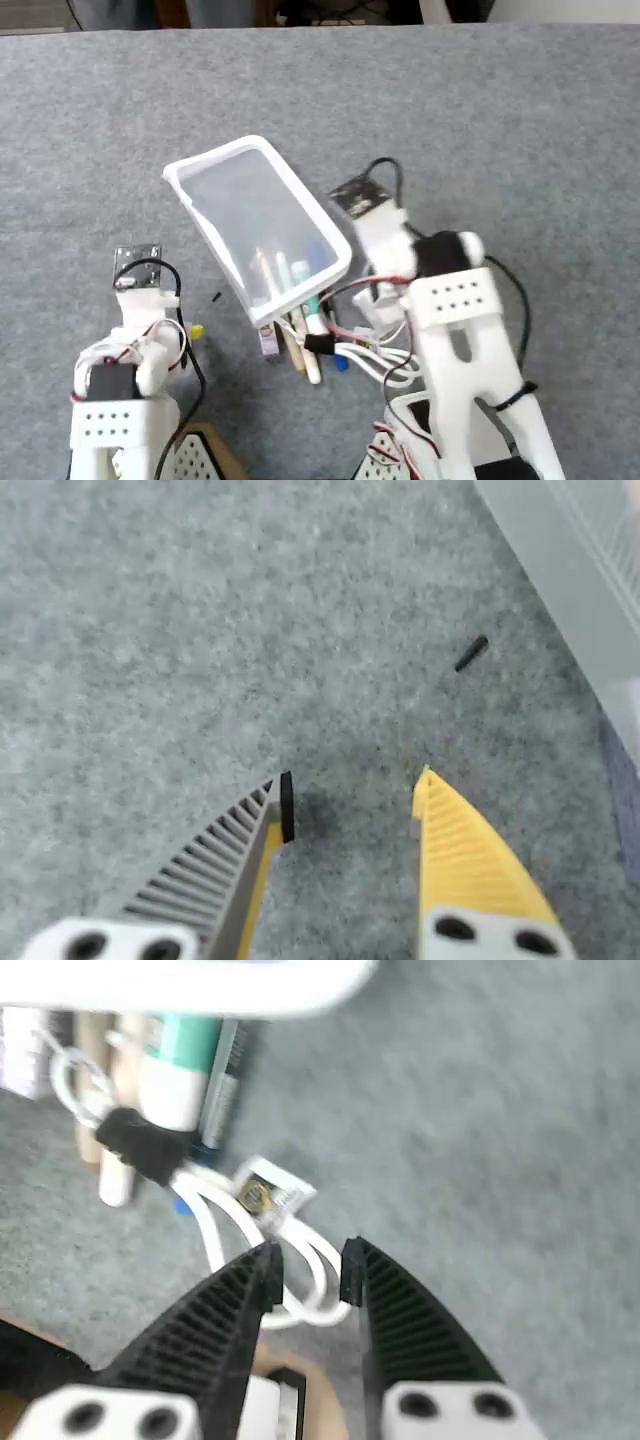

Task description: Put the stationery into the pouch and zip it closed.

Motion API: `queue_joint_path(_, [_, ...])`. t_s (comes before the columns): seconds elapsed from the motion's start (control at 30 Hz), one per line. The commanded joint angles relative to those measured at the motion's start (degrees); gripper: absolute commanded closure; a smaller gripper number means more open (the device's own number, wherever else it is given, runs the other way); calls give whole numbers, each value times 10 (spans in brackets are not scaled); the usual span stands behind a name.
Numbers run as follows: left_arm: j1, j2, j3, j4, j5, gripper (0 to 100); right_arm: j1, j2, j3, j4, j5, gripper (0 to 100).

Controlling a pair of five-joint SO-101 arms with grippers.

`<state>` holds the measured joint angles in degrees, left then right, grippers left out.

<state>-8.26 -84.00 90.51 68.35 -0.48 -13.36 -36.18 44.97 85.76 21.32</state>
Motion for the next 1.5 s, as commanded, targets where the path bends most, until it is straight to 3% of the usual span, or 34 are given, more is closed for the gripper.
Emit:
queue_joint_path(0.0, [8, 126, -62, -44, 6, 786, -66, 1, 25, -36, -9, 878])
queue_joint_path(0.27, [-14, 401, -149, -111, 4, 786, -204, 1, 69, -45, -11, 852])
queue_joint_path(0.4, [-43, 492, -200, -108, 4, 785, -230, 1, 69, -49, -30, 762])
queue_joint_path(0.53, [-44, 550, -229, -111, 7, 785, -237, 2, 83, -80, -33, 759])
queue_joint_path(1.03, [-45, 575, -242, -109, 8, 786, -237, 15, 179, -221, -33, 768])
queue_joint_path(1.33, [-45, 575, -242, -108, 8, 786, -237, 198, 162, -310, -33, 801])
queue_joint_path(1.47, [-45, 575, -242, -108, 8, 786, -237, 243, 124, -304, -65, 802])
